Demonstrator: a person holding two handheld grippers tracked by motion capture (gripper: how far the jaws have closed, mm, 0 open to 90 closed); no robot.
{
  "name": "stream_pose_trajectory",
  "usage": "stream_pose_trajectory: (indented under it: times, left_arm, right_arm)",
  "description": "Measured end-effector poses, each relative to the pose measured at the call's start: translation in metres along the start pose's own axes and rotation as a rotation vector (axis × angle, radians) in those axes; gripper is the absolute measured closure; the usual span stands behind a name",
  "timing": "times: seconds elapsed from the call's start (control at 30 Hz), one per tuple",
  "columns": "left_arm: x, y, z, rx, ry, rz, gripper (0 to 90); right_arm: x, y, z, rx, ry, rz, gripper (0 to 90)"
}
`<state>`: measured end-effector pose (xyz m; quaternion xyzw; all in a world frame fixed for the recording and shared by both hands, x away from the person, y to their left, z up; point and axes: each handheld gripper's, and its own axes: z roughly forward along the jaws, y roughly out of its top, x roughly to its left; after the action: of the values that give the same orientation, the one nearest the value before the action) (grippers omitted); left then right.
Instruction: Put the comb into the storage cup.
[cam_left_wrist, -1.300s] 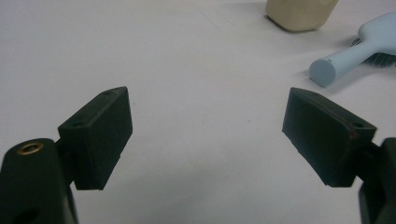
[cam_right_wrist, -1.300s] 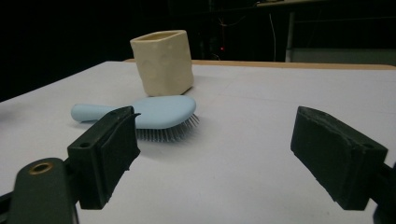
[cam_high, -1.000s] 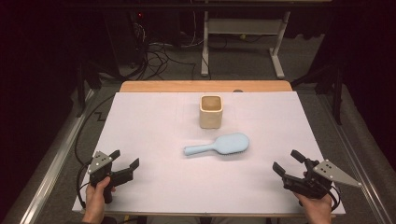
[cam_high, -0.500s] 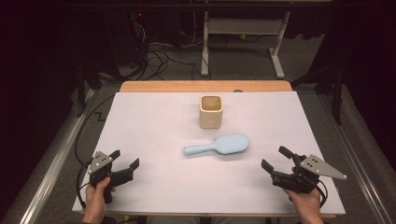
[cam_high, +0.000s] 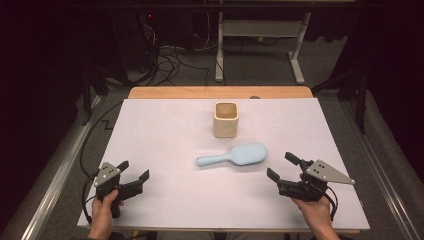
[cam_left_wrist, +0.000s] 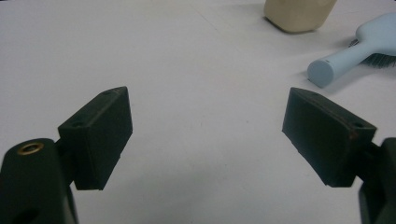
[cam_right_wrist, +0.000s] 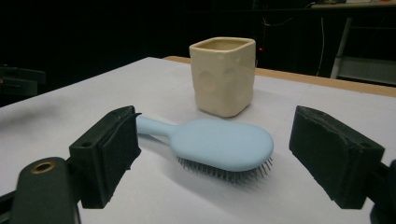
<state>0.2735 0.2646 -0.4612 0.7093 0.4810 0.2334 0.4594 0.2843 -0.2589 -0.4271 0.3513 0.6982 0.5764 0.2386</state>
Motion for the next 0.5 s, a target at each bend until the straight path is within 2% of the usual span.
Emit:
stream_pose_trajectory:
  times: [0.5]
  left_arm:
    - [-0.001, 0.000, 0.000, 0.002, -0.002, 0.004, 17.0]
  right_arm:
    - [0.007, 0.005, 0.014, 0.004, 0.036, -0.001, 16.6]
